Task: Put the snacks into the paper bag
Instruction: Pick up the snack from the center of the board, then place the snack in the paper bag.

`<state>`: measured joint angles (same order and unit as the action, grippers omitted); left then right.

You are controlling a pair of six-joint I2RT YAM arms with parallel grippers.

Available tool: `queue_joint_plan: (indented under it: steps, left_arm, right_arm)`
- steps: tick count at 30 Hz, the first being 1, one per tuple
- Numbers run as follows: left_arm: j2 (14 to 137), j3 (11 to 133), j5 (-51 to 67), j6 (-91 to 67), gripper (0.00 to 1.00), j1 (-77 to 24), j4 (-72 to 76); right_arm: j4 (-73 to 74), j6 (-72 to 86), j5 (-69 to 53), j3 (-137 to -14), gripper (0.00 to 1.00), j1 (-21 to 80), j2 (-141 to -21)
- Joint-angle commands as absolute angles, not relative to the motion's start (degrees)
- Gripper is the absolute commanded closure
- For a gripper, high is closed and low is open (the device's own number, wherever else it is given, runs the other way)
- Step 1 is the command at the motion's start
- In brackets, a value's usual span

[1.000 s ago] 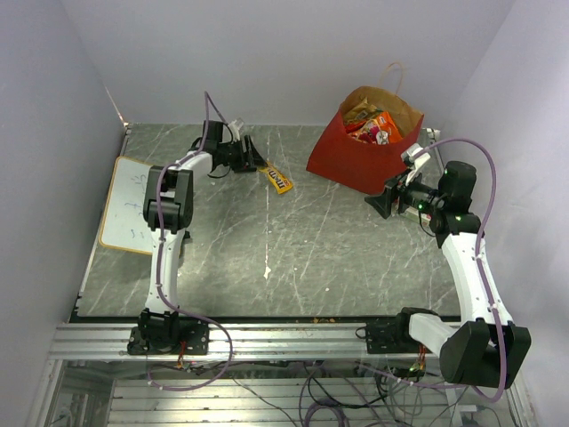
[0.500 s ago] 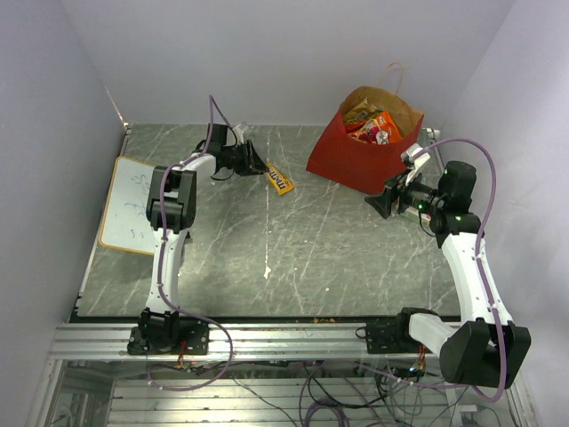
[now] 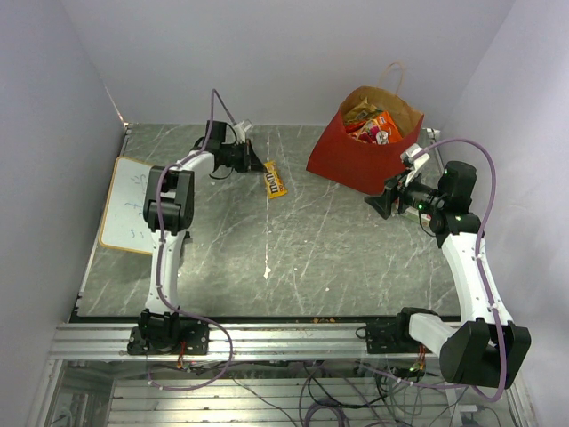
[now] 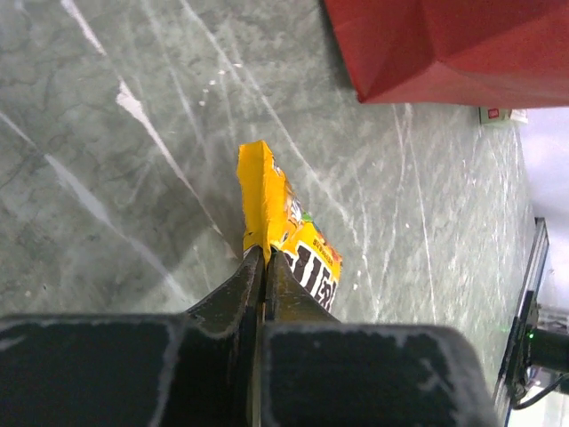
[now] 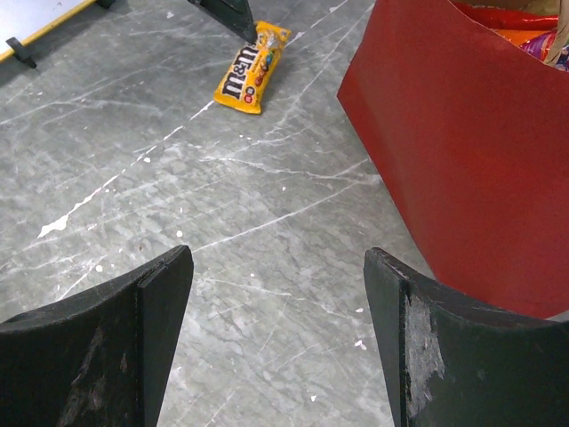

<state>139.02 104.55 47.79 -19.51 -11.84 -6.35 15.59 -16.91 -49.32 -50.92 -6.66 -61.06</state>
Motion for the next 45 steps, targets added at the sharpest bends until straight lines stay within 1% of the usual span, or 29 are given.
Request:
queue_joint_plan:
  steps: [1,6,9,14,17,23,28,35,39,45]
  left_arm:
    - [130.01,102.31,51.11,-11.19,0.93,-12.30,-8.12]
    - [122.97,97.23,53.23,-5.42,0.93,-12.85,-10.01]
    - [118.37,94.33,54.98,-1.73,0.93,-13.66,-12.54]
    - [109.22,90.93,54.90,7.65,0.93,-17.10,-20.96]
    - [103.61,89.37,53.22,13.03,0.93,-19.68,-25.81]
    - [92.47,83.61,47.98,20.03,0.93,-25.73,-29.23]
    - [85.70,80.92,42.71,26.02,0.93,-31.25,-32.31]
    - [81.40,78.71,39.52,29.01,0.93,-35.66,-32.94]
    - [80.57,77.26,38.71,29.42,0.93,-36.99,-32.25]
    - [80.37,76.95,38.62,29.53,0.93,-37.51,-31.82]
  right_arm:
    - [14.90,-17.65,-50.25,-49.92,0.23,-7.07,-60.46]
    - [14.95,-17.82,-51.85,-49.83,0.23,-6.98,-60.56]
    - [14.81,-17.88,-54.96,-49.59,0.23,-6.95,-60.42]
    - [12.14,-15.60,-61.61,-48.62,0.24,-6.74,-61.20]
    - [11.48,-13.72,-62.86,-49.67,0.27,-5.11,-62.94]
    - [10.49,-12.86,-64.69,-53.19,0.27,2.19,-66.55]
    - [9.66,-11.93,-64.38,-56.70,0.25,10.64,-69.69]
    - [8.29,-10.73,-63.10,-62.07,0.24,20.09,-74.18]
    - [7.77,-9.72,-62.65,-64.18,0.29,23.04,-76.06]
    - [9.02,-10.69,-62.98,-65.02,0.48,23.91,-77.84]
